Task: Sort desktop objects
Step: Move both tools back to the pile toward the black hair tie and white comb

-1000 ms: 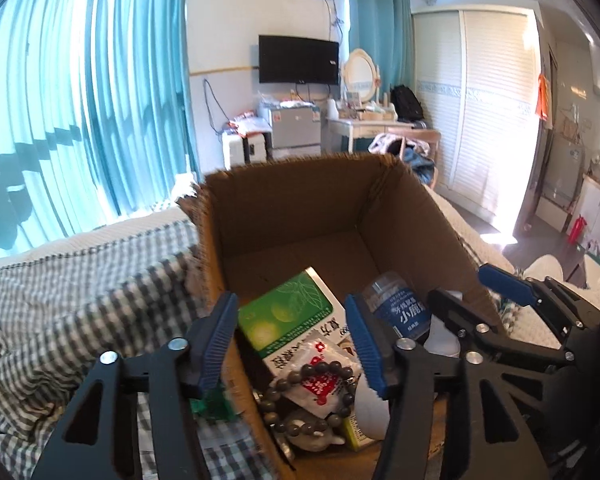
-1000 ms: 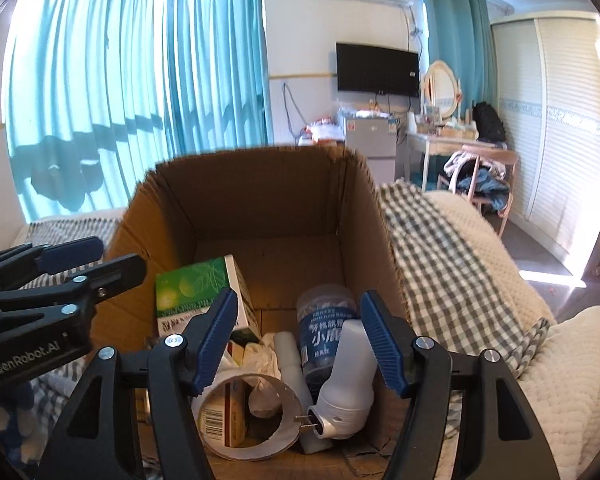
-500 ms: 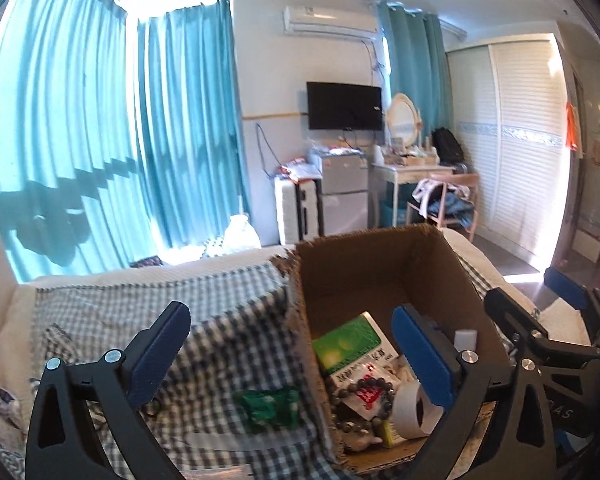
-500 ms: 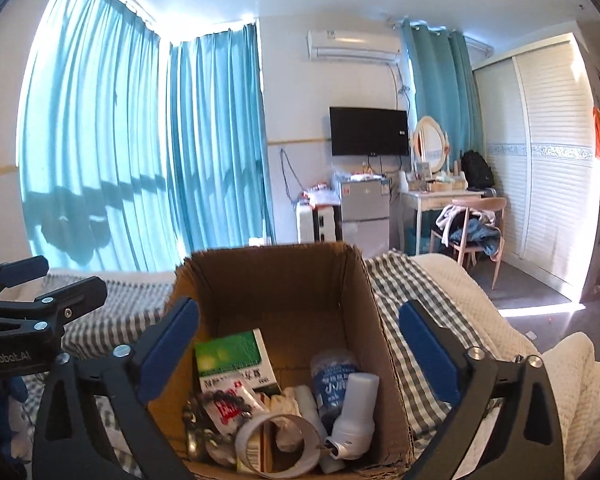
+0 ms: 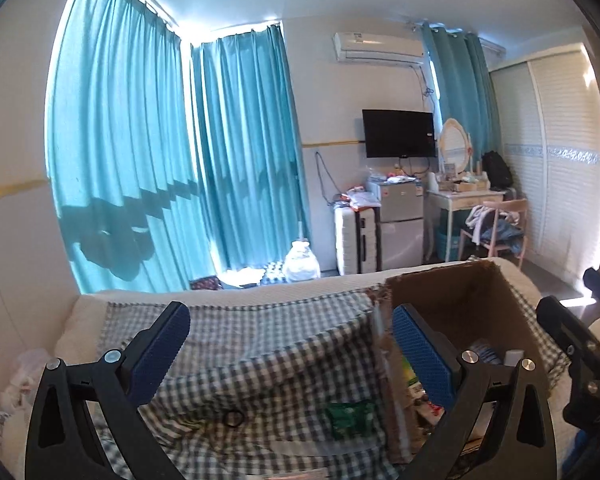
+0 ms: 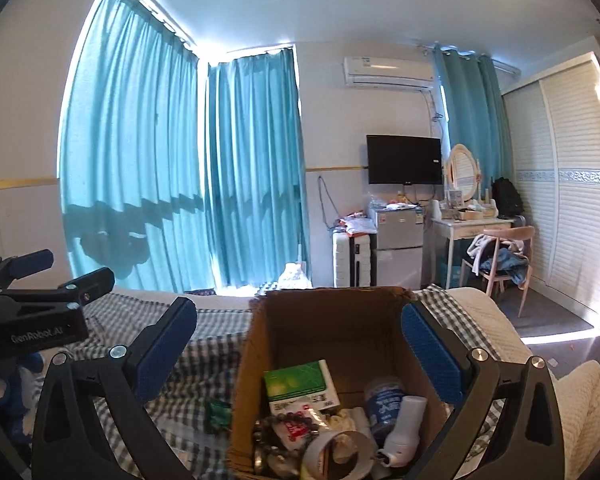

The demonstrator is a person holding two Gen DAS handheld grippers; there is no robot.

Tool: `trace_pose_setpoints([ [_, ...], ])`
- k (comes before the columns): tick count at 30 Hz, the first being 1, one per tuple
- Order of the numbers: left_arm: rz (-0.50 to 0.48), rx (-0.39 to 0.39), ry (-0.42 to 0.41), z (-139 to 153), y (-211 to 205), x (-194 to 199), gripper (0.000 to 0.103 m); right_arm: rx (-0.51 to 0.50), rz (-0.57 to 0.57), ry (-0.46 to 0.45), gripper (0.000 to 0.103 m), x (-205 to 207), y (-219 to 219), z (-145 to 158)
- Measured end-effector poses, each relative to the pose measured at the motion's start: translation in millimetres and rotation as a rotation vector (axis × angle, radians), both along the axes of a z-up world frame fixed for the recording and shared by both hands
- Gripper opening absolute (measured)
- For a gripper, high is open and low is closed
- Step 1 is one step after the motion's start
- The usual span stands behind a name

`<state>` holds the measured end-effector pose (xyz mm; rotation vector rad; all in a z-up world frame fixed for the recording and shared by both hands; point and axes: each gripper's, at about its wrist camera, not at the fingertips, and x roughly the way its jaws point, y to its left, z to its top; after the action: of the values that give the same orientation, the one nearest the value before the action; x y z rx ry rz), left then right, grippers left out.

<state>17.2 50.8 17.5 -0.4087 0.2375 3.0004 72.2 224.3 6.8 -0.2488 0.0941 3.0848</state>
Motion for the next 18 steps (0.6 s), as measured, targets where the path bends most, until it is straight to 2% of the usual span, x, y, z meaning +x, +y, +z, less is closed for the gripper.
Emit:
trace_pose_setpoints([
  [8,0.039,-0.003,-0.017,4,-34,-5,0.103,0.026,0.1,-0.004,0.103,-7,-45,5],
  [11,0.021,-0.015,-0.046,-1,-47,-12,0.103,0.034,0.133,-0.025,0.103,-13,-56,-1],
  [15,0.055,-0.047,-0.061,-14,-63,-22,0.103,0.052,0.167,-0.058,0.103,-26,-72,-13],
  [18,0.094,-0.025,-0.076,-23,-82,-33,0.103,0.063,0.19,-0.083,0.103,-34,-81,-24],
])
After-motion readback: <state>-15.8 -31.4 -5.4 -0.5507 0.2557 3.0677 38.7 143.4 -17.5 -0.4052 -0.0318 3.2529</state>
